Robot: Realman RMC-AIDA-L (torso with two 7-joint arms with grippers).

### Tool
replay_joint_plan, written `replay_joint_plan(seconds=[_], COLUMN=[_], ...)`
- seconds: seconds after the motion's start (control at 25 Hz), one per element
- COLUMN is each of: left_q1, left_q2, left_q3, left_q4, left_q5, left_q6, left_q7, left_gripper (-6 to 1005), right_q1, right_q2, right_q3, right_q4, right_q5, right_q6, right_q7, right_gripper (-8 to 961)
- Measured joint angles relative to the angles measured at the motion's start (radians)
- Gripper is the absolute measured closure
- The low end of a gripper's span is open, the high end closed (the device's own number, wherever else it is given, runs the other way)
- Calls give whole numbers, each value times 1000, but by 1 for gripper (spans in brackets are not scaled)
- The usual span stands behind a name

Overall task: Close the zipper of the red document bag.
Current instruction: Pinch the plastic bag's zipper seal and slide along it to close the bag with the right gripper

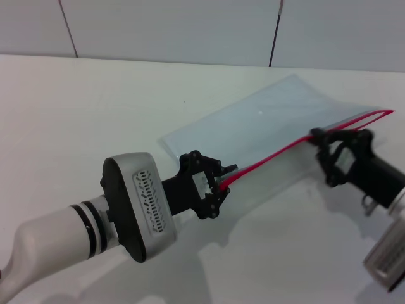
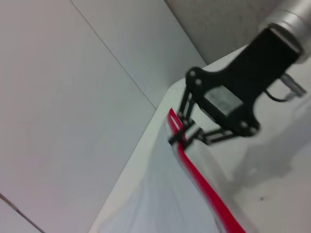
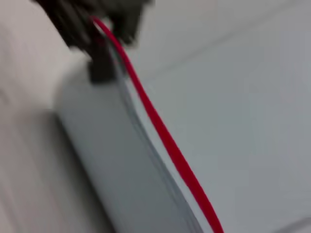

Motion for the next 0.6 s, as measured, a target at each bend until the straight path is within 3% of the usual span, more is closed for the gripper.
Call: replay_joint_plan(seconds=[0.32,0.6], left_q1=[5,6], left_q2=[0,-2], left_q3=[-3,-3], left_q4=[-3,-12], left_q5=[-1,-1], left_q6=[21,22], left_q7=[0,0], left_gripper=[944,940], right_q1=[-12,-13], right_q2=[1,0], right_q3=[0,1], right_q4=[-61,-113], right_q5=[184,242], right_q6=[0,27], right_q7=[-9,-17], right_gripper=[890,891])
